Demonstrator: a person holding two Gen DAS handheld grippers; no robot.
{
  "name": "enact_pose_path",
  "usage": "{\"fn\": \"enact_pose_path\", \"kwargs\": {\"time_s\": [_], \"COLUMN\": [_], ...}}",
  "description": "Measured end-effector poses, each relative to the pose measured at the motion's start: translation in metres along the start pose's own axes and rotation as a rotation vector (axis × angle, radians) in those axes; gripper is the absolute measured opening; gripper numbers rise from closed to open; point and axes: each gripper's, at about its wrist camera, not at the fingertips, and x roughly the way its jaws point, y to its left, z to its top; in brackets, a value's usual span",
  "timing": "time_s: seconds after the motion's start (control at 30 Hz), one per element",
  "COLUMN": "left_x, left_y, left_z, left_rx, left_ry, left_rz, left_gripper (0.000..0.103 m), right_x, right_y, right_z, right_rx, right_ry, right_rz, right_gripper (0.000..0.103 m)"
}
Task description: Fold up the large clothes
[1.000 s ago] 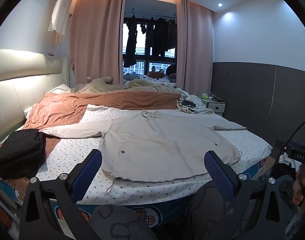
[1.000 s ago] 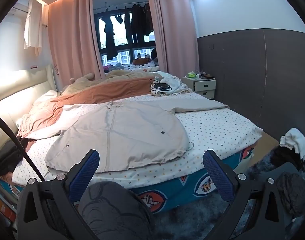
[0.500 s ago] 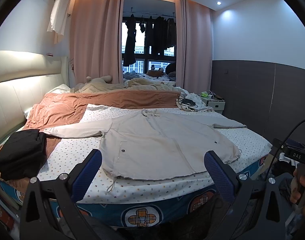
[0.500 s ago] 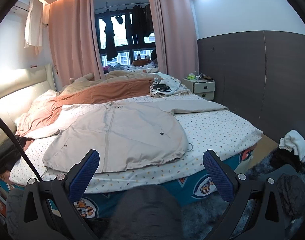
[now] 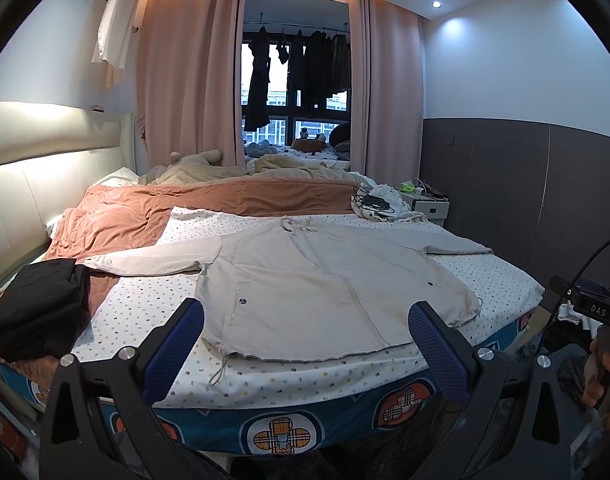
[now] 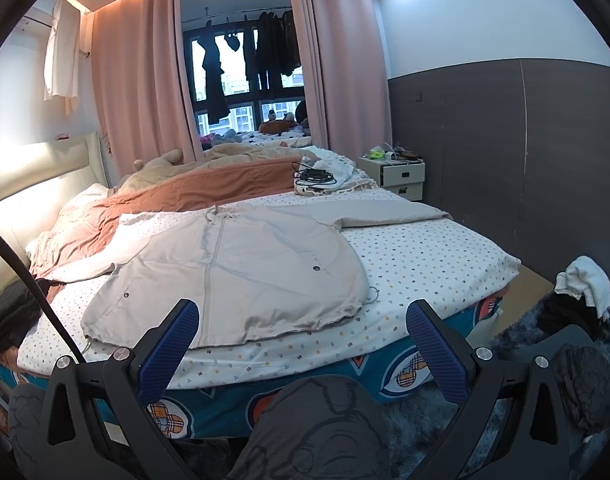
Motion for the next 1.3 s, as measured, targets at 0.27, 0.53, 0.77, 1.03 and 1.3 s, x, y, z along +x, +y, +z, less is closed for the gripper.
{"fn": "enact_pose_path", "kwargs": {"time_s": [0.27,0.53,0.77,1.03,1.3], "left_x": [-0.002,-0.009,-0.018,-0.025,-0.024], "left_y": [0.007,0.007,0.011,0.006,0.003], "left_z": [-0.004,-0.003,0.001,0.001,0.002], "left_rx": [-0.018,-0.020,-0.034,-0.033,-0.023], "left_ry": [0.001,0.003,-0.012,-0.031,-0.028], "left_rz": [-0.001,-0.005,-0.008,-0.008,-0.019], "left_gripper": [0.103,0.103,0.103,0.103,0.103], "right_x": [0.000,-0.004,-0.008,-0.014,-0.013], "right_y": [0.001,-0.001,-0.003,-0.005,-0.005], "right_z": [-0.002,-0.001,-0.003,-0.006,-0.005], "right_rx": [-0.005,-0.004,-0.012,-0.040,-0.032], "right_ry": [0.002,-0.001,0.001,-0.004,0.002], "right_rz": [0.001,-0.003,0.001,-0.007,-0.019], "right_gripper": [0.103,0.103,0.103,0.103,0.103]}}
